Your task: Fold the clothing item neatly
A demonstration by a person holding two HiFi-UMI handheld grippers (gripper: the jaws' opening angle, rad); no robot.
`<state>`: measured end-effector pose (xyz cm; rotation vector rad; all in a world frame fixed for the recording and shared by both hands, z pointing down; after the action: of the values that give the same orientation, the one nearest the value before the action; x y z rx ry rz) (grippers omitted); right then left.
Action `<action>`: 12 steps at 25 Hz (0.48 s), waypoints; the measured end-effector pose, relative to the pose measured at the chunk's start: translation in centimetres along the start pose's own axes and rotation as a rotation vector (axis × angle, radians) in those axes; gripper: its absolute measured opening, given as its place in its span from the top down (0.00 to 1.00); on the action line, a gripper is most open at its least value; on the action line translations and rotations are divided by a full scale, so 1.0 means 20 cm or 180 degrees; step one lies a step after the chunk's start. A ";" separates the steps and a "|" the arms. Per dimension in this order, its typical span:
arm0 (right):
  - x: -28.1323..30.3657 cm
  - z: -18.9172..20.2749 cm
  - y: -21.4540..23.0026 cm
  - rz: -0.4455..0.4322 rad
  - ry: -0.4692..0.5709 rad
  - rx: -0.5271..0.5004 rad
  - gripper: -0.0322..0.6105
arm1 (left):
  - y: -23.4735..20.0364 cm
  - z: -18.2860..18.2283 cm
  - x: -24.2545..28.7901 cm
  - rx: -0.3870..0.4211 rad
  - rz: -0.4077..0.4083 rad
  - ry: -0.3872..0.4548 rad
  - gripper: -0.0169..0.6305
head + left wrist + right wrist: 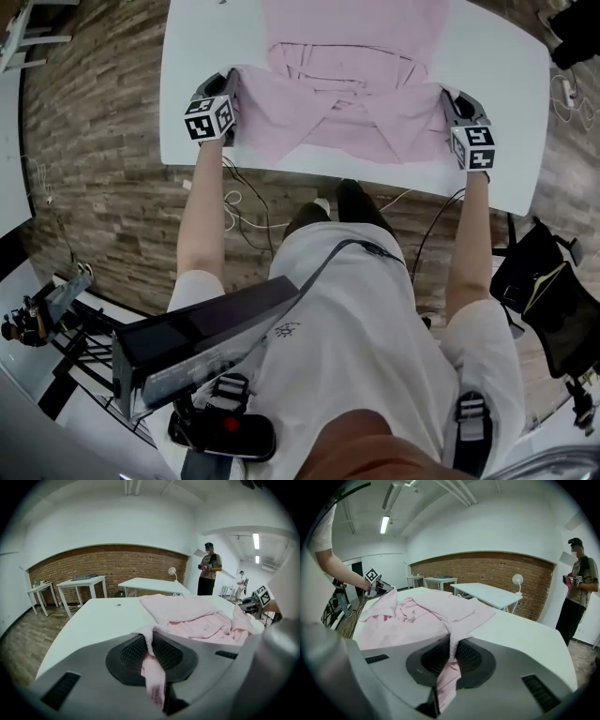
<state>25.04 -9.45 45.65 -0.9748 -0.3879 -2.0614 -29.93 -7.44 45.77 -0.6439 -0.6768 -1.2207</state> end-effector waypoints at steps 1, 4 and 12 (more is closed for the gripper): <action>0.03 0.00 0.00 -0.0052 -0.0072 -0.0022 0.93 | 0.00 0.00 0.03 -0.0011 0.0008 -0.0052 0.94; 0.11 0.00 0.02 -0.0226 -0.0275 -0.0086 0.81 | 0.00 -0.01 0.10 -0.0037 0.0040 -0.0175 0.79; 0.13 0.05 0.06 -0.0377 -0.0493 -0.0021 0.59 | -0.02 0.00 0.12 -0.0036 0.0050 -0.0237 0.59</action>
<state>25.42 -11.04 48.11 -1.1440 -0.5311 -2.0996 -29.80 -9.05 47.54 -0.7056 -0.7260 -1.1914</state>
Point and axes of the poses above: the fingertips, and each gripper's own axes: x forward along the fingers, y to its right, z out of its underside, the point moved 10 cm from there along -x, backward along the fingers, and after that the axes turned 12 degrees about -y, right-handed, at the moved point
